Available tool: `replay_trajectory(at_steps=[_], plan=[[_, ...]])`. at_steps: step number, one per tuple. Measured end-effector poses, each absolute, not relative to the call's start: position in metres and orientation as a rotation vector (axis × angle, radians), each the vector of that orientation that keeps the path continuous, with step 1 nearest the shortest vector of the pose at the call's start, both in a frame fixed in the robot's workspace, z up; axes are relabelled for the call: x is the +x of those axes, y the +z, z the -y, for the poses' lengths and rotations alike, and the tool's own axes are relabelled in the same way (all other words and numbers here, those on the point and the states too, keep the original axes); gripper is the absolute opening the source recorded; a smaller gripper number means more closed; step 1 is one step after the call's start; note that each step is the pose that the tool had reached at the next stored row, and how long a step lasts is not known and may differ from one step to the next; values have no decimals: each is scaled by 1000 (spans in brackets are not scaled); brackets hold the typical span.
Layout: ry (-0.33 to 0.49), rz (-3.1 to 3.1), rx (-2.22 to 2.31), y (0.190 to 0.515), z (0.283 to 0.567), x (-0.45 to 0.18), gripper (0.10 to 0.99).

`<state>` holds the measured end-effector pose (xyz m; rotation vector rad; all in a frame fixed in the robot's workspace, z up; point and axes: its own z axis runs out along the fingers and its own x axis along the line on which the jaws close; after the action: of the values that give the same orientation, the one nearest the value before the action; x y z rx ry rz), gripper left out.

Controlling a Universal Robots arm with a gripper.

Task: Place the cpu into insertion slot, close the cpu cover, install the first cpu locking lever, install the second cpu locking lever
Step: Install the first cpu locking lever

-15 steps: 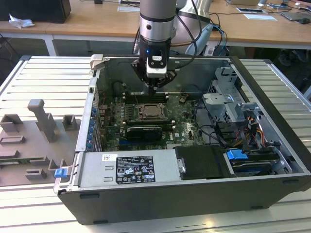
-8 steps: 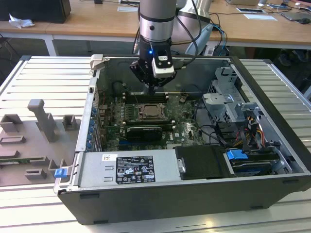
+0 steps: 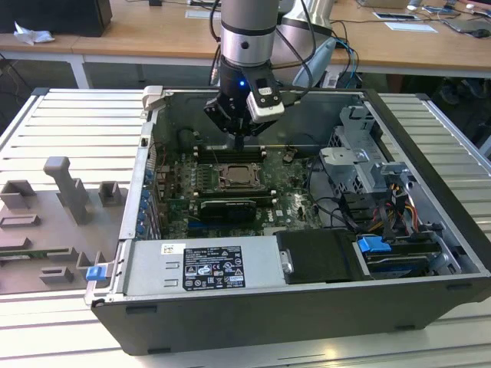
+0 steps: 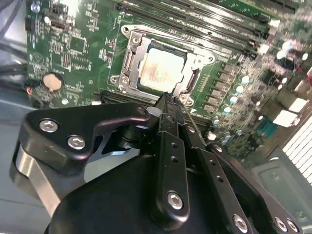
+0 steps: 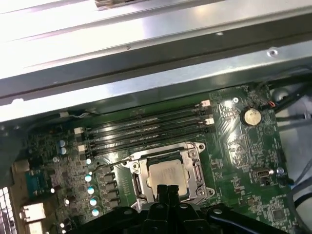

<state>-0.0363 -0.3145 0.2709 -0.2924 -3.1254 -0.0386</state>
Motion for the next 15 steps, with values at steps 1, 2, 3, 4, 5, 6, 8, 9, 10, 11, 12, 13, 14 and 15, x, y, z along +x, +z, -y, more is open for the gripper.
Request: replay_trajectory(at_steps=[1, 2, 3, 4, 5, 6, 8, 9, 10, 11, 12, 13, 14, 15], plan=[[-39, 3128, -255, 271, 315, -36, 106], [-39, 3130, -229, 271, 315, -36, 106], [-39, 3134, -170, 270, 315, -36, 106], [-38, 3135, -118, 270, 315, -36, 106], [-38, 3136, -81, 270, 315, -36, 106], [-38, 3137, -49, 270, 315, -36, 106], [-38, 3136, 34, 270, 315, -36, 106], [-38, 3136, 56, 270, 315, -37, 106], [-42, 3136, 60, 270, 315, -38, 106], [-46, 3137, 61, 270, 315, -39, 106], [-50, 3137, 61, 270, 315, -41, 106], [-55, 3138, 62, 270, 315, -44, 106], [-59, 3139, 62, 270, 315, -47, 106], [-64, 3140, 62, 270, 315, -51, 106]])
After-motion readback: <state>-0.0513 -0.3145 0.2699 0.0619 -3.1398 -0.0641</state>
